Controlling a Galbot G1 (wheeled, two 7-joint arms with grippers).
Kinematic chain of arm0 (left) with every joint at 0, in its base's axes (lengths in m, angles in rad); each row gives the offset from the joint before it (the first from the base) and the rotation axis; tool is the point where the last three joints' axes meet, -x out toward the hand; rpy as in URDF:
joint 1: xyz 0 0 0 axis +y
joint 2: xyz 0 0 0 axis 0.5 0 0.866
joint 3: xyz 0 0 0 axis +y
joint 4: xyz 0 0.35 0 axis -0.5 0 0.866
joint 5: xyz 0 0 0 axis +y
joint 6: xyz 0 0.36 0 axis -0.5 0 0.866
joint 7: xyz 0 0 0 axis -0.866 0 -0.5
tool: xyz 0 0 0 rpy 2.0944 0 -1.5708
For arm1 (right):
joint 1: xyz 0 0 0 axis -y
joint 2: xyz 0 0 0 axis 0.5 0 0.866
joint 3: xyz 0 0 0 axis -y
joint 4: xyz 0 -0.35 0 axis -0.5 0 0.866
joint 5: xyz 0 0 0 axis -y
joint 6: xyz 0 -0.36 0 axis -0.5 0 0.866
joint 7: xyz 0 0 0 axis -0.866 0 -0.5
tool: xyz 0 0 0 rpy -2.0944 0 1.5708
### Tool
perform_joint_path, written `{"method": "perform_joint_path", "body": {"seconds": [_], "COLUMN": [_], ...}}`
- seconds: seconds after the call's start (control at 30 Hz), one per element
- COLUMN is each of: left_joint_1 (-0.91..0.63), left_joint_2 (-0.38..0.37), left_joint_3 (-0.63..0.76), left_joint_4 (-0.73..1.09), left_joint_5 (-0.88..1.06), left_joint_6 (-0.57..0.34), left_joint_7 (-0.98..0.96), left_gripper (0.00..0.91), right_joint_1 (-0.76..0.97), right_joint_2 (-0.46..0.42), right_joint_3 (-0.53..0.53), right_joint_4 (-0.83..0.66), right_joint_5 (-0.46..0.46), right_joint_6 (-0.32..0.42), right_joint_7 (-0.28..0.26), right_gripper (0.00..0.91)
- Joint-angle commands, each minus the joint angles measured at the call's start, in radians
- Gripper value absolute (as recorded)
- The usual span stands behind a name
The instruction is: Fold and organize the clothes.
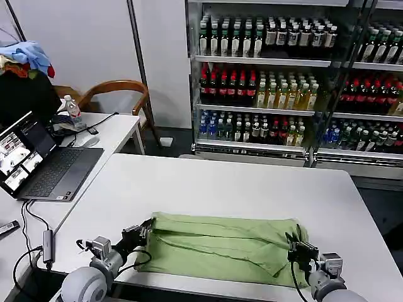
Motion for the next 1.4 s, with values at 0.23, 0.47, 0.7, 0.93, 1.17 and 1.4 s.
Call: {"method": "perform_joint_path", "body": {"seconds": [0.23, 0.47, 0.7, 0.93, 1.17, 1.4], "left_joint_1": [0.04, 0.064, 0.067, 0.103, 0.143, 0.13], "left_joint_2": [0.0, 0.006, 0.012, -0.013, -0.044, -0.044], "left_joint_3": [-0.001, -0.027, -0.048, -0.005, 0.039, 0.052], "left_joint_4": [-0.024, -0.077, -0.137, -0.186, -0.209, -0.174], "left_joint_5": [0.04, 0.065, 0.038, -0.003, 0.01, 0.002], "left_joint_6": [0.036, 0.064, 0.04, -0.014, -0.029, -0.019], "left_joint_7": [-0.024, -0.026, -0.11, -0.333, -0.387, -0.415], "left_gripper": [0.907, 0.907, 0.907, 0.907, 0.907, 0.907], "right_joint_1": [-0.019, -0.066, -0.11, -0.144, -0.156, -0.18], "right_joint_2": [0.006, 0.011, 0.028, 0.04, 0.056, 0.074], "right_joint_3": [-0.008, 0.023, 0.11, 0.182, 0.151, 0.157], "right_joint_4": [0.007, 0.046, 0.117, 0.184, 0.178, 0.186], "right_joint_5": [-0.045, -0.116, -0.114, -0.131, -0.227, -0.26], "right_joint_6": [-0.009, -0.018, -0.014, -0.008, 0.014, 0.027], "right_joint_7": [0.01, -0.004, -0.02, -0.031, -0.038, -0.039], "right_gripper": [0.907, 0.907, 0.907, 0.907, 0.907, 0.907]}}
